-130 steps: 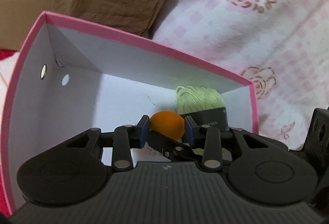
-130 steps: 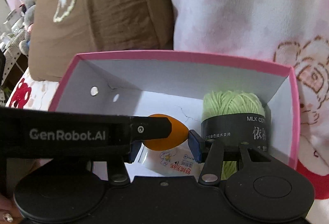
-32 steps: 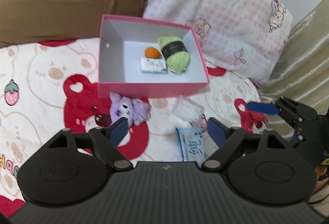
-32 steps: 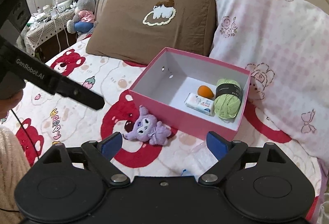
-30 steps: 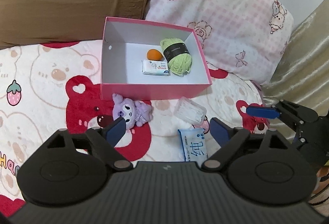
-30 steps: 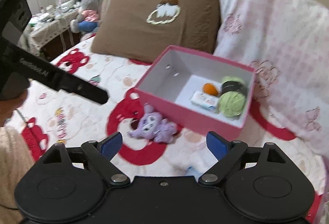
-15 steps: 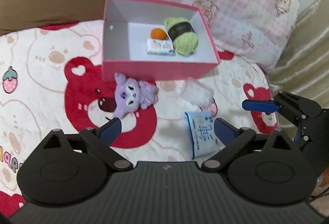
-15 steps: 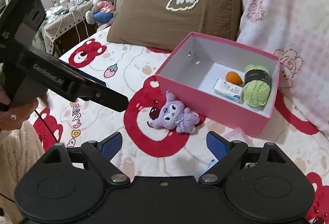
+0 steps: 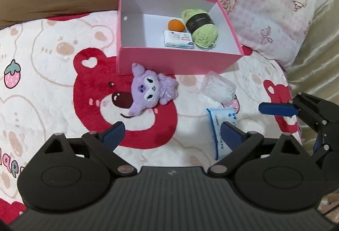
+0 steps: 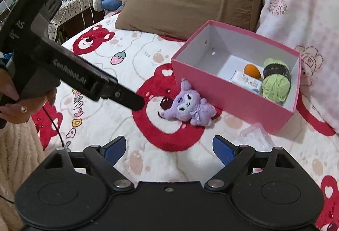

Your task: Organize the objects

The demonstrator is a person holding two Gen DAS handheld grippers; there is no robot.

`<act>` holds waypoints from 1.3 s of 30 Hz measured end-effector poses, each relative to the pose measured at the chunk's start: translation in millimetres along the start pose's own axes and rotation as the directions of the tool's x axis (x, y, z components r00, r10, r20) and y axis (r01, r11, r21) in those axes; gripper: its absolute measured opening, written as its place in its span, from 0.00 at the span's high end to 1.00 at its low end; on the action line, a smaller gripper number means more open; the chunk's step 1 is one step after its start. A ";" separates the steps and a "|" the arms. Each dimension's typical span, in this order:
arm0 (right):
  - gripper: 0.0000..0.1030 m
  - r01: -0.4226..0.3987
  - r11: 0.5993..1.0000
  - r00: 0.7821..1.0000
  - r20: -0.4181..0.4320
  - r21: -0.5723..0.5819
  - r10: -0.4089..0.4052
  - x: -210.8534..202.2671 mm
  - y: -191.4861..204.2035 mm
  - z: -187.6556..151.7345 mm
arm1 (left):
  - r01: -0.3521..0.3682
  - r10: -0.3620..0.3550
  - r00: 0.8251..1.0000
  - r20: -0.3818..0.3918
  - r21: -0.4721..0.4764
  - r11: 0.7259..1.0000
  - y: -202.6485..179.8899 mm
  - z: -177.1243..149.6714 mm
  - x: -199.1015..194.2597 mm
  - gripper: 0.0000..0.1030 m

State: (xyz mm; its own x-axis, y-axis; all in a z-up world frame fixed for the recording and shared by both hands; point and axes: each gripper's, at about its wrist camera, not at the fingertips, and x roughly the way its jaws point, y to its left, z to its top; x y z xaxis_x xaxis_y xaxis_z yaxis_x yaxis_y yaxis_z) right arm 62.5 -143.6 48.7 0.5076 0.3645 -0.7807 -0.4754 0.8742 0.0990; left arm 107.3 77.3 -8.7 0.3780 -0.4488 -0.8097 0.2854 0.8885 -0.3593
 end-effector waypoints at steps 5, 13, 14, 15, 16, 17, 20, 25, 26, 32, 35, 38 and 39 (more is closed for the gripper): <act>0.11 0.019 0.998 0.999 0.045 -0.055 -0.017 7.4 10.0 1.4 | -0.001 0.001 1.000 0.008 -0.028 1.000 15.6 -6.0 15.2 0.05; 0.11 0.113 0.924 0.994 0.035 -0.365 -0.108 31.8 35.7 -6.5 | -0.059 0.059 0.998 0.016 -0.007 0.998 24.9 -18.8 47.6 0.04; 0.11 0.112 0.920 0.994 0.035 -0.374 -0.107 36.1 35.8 -6.6 | -0.050 0.051 0.999 0.013 -0.007 0.999 25.0 -19.3 50.4 0.04; 0.11 0.112 0.917 0.994 0.031 -0.383 -0.109 42.9 35.5 -7.4 | -0.038 0.038 0.999 0.010 -0.016 0.999 25.8 -19.9 53.6 0.04; 0.11 0.117 0.912 0.993 0.031 -0.392 -0.114 48.3 35.4 -8.6 | -0.027 0.027 1.000 0.006 -0.031 0.999 26.9 -20.2 55.9 0.04; 0.11 0.127 0.905 0.992 0.038 -0.406 -0.122 53.9 35.5 -10.6 | -0.013 0.013 1.000 -0.001 -0.048 0.999 28.0 -20.2 58.7 0.04; 0.11 0.175 0.866 0.985 0.081 -0.468 -0.155 71.1 36.2 -19.1 | 0.020 -0.021 1.000 -0.010 -0.076 0.997 30.6 -19.9 69.7 0.04; 0.12 0.192 0.817 0.981 0.093 -0.544 -0.169 98.4 28.5 -31.3 | 0.019 -0.020 1.000 -0.003 -0.088 0.996 38.7 -21.8 94.4 0.04; 0.12 0.190 0.815 0.982 0.089 -0.547 -0.169 102.7 26.7 -32.2 | 0.020 -0.021 1.000 -0.002 -0.092 0.996 40.1 -21.5 99.3 0.04; 0.12 0.178 0.808 0.984 0.087 -0.561 -0.156 120.9 17.2 -30.9 | 0.007 -0.004 1.000 0.023 -0.115 0.993 40.0 -19.4 123.0 0.04; 0.12 0.180 0.802 0.983 0.087 -0.570 -0.159 132.7 12.3 -27.6 | 0.001 0.003 1.000 0.026 -0.137 0.991 42.5 -19.8 128.9 0.05; 0.12 0.190 0.785 0.981 0.085 -0.590 -0.173 147.0 7.5 -26.6 | 0.005 0.003 0.999 0.044 -0.180 0.984 46.6 -18.7 132.2 0.06; 0.12 0.192 0.778 0.981 0.085 -0.598 -0.177 150.9 6.4 -26.3 | 0.005 0.005 0.999 0.053 -0.187 0.982 47.4 -18.2 132.9 0.06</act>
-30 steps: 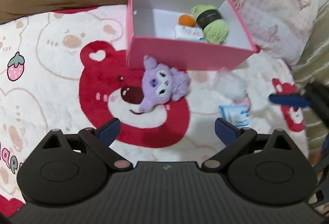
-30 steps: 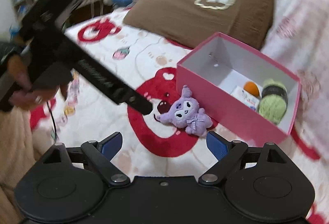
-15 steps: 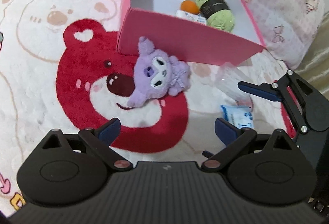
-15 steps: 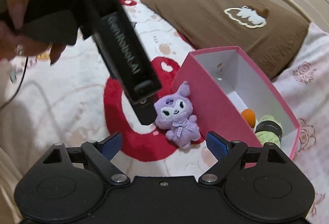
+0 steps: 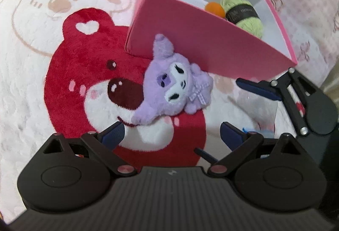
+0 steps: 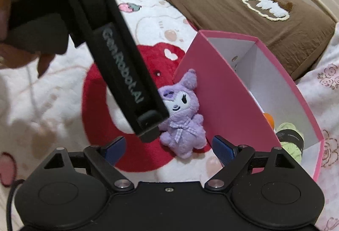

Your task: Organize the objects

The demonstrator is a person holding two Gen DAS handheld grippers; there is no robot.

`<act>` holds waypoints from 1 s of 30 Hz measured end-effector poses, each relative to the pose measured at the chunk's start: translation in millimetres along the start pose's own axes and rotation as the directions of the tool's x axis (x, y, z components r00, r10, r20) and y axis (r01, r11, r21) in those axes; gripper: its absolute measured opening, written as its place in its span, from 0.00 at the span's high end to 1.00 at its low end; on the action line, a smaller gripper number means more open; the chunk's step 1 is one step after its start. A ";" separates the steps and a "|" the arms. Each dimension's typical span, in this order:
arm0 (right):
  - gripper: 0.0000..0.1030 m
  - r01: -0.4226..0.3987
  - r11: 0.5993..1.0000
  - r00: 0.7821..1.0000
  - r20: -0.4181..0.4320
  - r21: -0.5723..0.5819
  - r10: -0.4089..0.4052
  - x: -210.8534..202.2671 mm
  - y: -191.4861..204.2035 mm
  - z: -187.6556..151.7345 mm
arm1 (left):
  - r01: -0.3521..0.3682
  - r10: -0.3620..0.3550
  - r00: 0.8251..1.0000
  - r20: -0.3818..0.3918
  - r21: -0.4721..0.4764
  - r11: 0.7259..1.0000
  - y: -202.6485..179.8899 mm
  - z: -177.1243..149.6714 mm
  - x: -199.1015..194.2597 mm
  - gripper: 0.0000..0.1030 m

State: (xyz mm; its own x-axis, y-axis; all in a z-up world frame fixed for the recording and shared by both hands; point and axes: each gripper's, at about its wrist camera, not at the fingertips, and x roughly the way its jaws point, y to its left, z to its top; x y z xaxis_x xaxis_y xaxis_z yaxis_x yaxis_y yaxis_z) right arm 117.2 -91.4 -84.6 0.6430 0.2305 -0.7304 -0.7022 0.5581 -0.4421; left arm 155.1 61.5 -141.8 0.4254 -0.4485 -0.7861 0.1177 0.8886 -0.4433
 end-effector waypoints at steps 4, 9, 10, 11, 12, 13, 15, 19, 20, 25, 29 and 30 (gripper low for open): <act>0.13 -0.011 1.000 1.000 0.000 -0.025 0.011 14.2 -1.1 -0.4 | -0.081 0.080 0.996 0.034 0.015 0.997 -1.9 -0.2 2.0 0.06; 0.13 -0.007 1.000 1.000 -0.008 -0.029 0.007 27.4 -4.3 0.3 | -0.080 0.079 0.996 0.050 0.014 0.997 -1.9 0.3 4.5 0.08; 0.13 -0.011 1.000 1.000 -0.011 -0.023 0.011 29.9 -5.2 -0.1 | -0.077 0.076 0.996 0.055 0.008 0.997 -2.6 -0.3 5.5 0.12; 0.13 -0.015 1.000 1.000 -0.017 -0.013 0.015 32.9 -6.6 -0.6 | -0.077 0.076 0.996 0.056 0.011 0.997 -4.1 -0.6 6.9 0.17; 0.13 -0.019 1.000 1.000 -0.022 -0.003 0.019 35.5 -8.3 -1.2 | -0.089 0.088 0.995 0.054 0.023 0.996 -6.5 -0.6 8.2 0.19; 0.13 -0.025 1.000 0.999 -0.025 0.011 0.025 38.6 -10.0 -1.9 | -0.124 0.122 0.991 0.058 0.045 0.991 -9.4 -0.3 8.9 0.22; 0.13 -0.038 0.998 0.999 -0.029 0.047 0.039 44.5 -13.4 -4.2 | -0.159 0.153 0.985 0.080 0.075 0.984 -11.3 0.8 6.8 0.23; 0.12 -0.073 0.980 0.997 -0.007 0.184 0.075 54.8 -23.0 -9.8 | -0.111 0.111 0.992 0.060 -0.001 0.994 -1.8 7.4 10.7 0.24; 0.12 -0.078 0.976 0.997 -0.001 0.205 0.080 55.8 -25.0 -11.0 | -0.108 0.108 0.993 0.054 -0.010 0.994 -1.6 8.1 13.4 0.26; 0.12 -0.115 0.938 0.993 0.012 0.327 0.118 63.2 -36.4 -17.0 | -0.161 0.161 0.984 0.081 0.005 0.987 -9.4 9.4 26.2 0.40; 0.15 -0.108 0.918 0.994 0.019 0.381 0.108 63.4 -40.2 -18.1 | -0.107 0.113 0.991 0.068 -0.087 0.991 -2.4 14.6 24.6 0.52; 0.17 -0.102 0.917 0.995 0.019 0.385 0.103 65.3 -43.1 -15.9 | -0.091 0.097 0.993 0.061 -0.100 0.991 -0.6 15.6 24.5 0.54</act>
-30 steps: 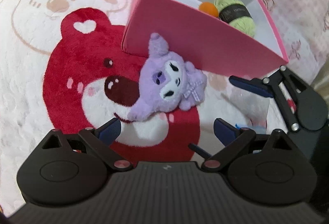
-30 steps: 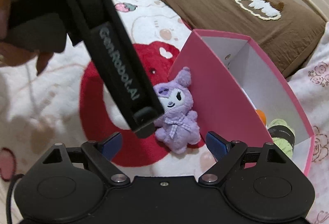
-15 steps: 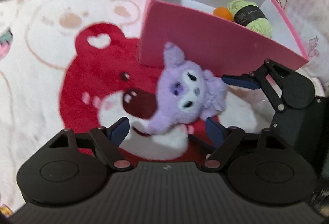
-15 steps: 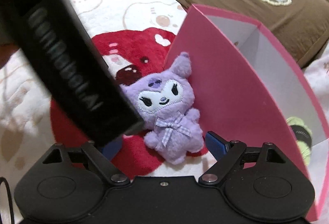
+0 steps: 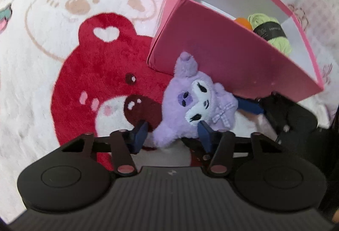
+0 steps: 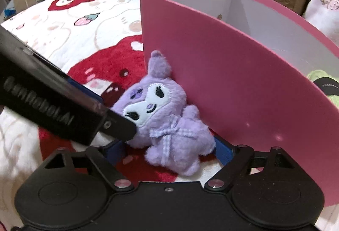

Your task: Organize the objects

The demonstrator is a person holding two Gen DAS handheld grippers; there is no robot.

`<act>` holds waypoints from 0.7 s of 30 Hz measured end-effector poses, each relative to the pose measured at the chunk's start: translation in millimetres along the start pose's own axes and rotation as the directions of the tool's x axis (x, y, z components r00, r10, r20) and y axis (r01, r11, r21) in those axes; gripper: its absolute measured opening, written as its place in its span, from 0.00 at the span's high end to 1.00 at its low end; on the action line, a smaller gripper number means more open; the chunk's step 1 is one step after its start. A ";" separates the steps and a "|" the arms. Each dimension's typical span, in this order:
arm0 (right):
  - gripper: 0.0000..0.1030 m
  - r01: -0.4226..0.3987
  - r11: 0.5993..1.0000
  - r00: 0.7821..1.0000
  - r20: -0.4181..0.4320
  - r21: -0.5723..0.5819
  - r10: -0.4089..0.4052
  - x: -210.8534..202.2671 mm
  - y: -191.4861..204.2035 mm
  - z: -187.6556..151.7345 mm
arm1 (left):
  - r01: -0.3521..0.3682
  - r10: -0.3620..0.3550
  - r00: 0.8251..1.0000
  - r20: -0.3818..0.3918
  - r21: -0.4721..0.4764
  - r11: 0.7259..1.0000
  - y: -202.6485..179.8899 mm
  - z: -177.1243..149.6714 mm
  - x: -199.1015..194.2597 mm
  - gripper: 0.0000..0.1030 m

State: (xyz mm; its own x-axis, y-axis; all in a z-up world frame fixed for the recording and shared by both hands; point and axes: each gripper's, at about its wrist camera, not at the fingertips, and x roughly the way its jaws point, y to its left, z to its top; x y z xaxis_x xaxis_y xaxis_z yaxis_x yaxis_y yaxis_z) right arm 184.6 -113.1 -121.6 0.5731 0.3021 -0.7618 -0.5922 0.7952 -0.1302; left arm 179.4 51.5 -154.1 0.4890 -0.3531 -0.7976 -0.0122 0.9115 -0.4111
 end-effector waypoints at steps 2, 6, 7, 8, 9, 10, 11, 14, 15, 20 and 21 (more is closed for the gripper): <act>0.20 0.023 1.000 1.000 0.000 -0.004 -0.023 -2.2 3.8 -0.4 | 0.023 -0.023 1.000 -0.012 -0.002 1.000 2.5 0.2 -1.3 0.58; 0.28 0.050 0.999 0.999 -0.019 0.017 -0.049 -9.0 10.0 -3.5 | 0.054 -0.056 0.998 -0.042 -0.051 0.997 8.1 -4.1 0.3 0.59; 0.30 0.055 0.998 0.998 -0.032 0.037 -0.054 -10.6 11.0 -4.4 | 0.059 -0.063 0.996 -0.061 -0.070 0.996 8.8 -6.5 3.4 0.59; 0.32 0.059 0.996 0.997 -0.053 0.068 -0.055 -11.0 11.0 -5.3 | 0.053 -0.059 0.996 -0.072 -0.075 0.996 8.5 -8.2 5.3 0.59; 0.39 0.061 0.992 0.996 -0.079 0.112 -0.052 -10.9 9.6 -6.4 | 0.054 -0.059 0.996 -0.067 -0.072 0.996 7.8 -8.8 4.8 0.59; 0.42 0.070 0.985 0.994 -0.096 0.160 -0.056 -12.1 7.4 -7.3 | 0.057 -0.061 0.996 -0.060 -0.066 0.996 7.1 -9.1 3.2 0.59; 0.43 0.073 0.979 0.994 -0.098 0.192 -0.054 -14.9 5.8 -7.3 | 0.060 -0.064 0.996 -0.059 -0.065 0.996 7.2 -9.3 1.9 0.59; 0.45 0.079 0.970 0.994 -0.091 0.232 -0.059 -25.4 6.6 -6.8 | 0.089 -0.096 0.993 -0.062 -0.103 0.991 12.9 -8.8 -1.7 0.59; 0.45 0.077 0.967 0.994 -0.096 0.242 -0.054 -28.4 8.0 -7.3 | 0.101 -0.109 0.992 -0.068 -0.117 0.988 15.2 -8.5 -2.6 0.59; 0.53 0.018 0.921 0.980 -0.191 0.389 0.061 -34.4 15.4 -7.6 | 0.205 -0.244 0.963 -0.117 -0.274 0.940 33.0 -14.8 -2.5 0.61; 0.61 -0.019 0.896 0.972 -0.201 0.444 0.121 -35.0 15.1 -10.3 | 0.216 -0.267 0.954 -0.134 -0.306 0.927 33.7 -17.5 0.5 0.61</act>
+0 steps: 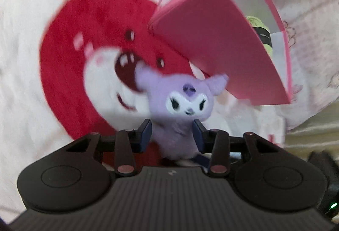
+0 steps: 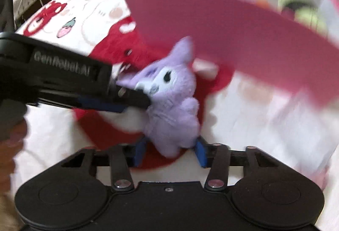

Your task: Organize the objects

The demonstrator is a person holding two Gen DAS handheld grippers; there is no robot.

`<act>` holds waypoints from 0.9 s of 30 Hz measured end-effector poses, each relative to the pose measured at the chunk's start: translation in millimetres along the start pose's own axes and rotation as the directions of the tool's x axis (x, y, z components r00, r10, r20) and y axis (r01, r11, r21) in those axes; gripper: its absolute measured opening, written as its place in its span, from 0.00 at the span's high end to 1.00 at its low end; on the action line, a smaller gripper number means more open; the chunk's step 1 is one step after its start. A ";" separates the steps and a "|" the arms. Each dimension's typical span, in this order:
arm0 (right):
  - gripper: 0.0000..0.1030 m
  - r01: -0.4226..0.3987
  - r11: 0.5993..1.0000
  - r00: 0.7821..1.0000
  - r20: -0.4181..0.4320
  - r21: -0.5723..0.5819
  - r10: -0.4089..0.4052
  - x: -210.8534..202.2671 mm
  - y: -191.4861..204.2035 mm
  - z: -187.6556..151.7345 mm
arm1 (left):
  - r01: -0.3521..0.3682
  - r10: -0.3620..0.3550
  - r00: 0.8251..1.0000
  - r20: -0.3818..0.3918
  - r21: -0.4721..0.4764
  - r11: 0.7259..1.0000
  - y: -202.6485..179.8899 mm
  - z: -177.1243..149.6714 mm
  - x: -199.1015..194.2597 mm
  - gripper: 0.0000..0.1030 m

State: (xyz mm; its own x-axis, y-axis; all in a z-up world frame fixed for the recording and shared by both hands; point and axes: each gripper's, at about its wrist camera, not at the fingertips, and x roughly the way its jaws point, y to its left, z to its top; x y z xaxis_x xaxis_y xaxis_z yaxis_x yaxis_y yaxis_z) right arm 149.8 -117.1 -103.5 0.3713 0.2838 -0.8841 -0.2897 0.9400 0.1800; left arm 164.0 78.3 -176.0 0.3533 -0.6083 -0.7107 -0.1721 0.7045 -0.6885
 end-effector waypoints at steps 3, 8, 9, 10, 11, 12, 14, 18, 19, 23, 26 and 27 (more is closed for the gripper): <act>0.62 -0.049 0.997 0.998 -0.031 0.063 0.051 4.6 6.7 -8.5 | -0.062 0.060 0.998 0.028 0.078 0.995 -8.2 -5.5 0.7 0.60; 0.59 0.074 0.996 0.996 0.050 -0.058 -0.071 -0.1 19.9 -15.7 | -0.050 0.044 0.998 0.052 0.111 0.993 -14.5 -8.4 -3.6 0.69; 0.56 0.092 0.992 0.994 0.067 -0.082 -0.087 -1.5 23.0 -17.7 | -0.054 0.047 0.997 0.055 0.127 0.990 -15.4 -8.1 -2.8 0.71; 0.54 0.104 0.989 0.992 0.082 -0.103 -0.095 -2.6 25.6 -19.2 | -0.060 0.052 0.997 0.059 0.141 0.988 -16.4 -7.7 -2.3 0.72; 0.53 0.116 0.985 0.990 0.097 -0.125 -0.104 -3.7 28.5 -20.4 | -0.061 0.052 0.997 0.061 0.148 0.987 -16.6 -7.4 -1.6 0.72; 0.52 0.128 0.981 0.987 0.113 -0.148 -0.112 -4.7 31.5 -21.1 | -0.059 0.050 0.997 0.061 0.151 0.987 -17.2 -8.5 -1.3 0.72; 0.47 0.151 0.970 0.980 0.156 -0.189 -0.122 -7.2 37.0 -21.5 | -0.052 0.044 0.997 0.058 0.154 0.987 -17.2 -9.1 0.6 0.72; 0.37 0.123 0.972 0.978 0.189 -0.201 -0.084 -0.2 36.4 -18.7 | -0.068 0.057 0.997 0.060 0.197 0.978 -20.5 -9.4 2.0 0.72; 0.37 0.121 0.972 0.979 0.188 -0.201 -0.083 3.8 34.9 -18.7 | -0.083 0.073 0.996 0.057 0.209 0.974 -21.5 -10.1 4.0 0.72; 0.40 0.164 0.959 0.973 0.200 -0.232 -0.118 26.5 31.0 -21.5 | -0.053 0.043 0.997 0.064 0.170 0.984 -14.0 -10.9 1.9 0.72; 0.42 0.116 0.982 0.973 0.218 -0.152 -0.081 28.9 20.3 -22.2 | -0.038 0.027 0.997 0.069 0.176 0.984 -15.2 -11.1 2.8 0.72; 0.46 0.113 0.983 0.972 0.222 -0.146 -0.079 28.2 20.0 -22.1 | -0.040 0.028 0.997 0.070 0.183 0.982 -16.8 -11.9 3.3 0.72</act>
State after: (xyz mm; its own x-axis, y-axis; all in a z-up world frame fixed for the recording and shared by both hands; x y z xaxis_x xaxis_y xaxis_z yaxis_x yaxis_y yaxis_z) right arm 134.9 -94.4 -134.3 0.5795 0.2436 -0.7777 -0.3719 0.9282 0.0136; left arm 157.1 60.1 -168.5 0.4119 -0.5616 -0.7176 -0.0149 0.7833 -0.6215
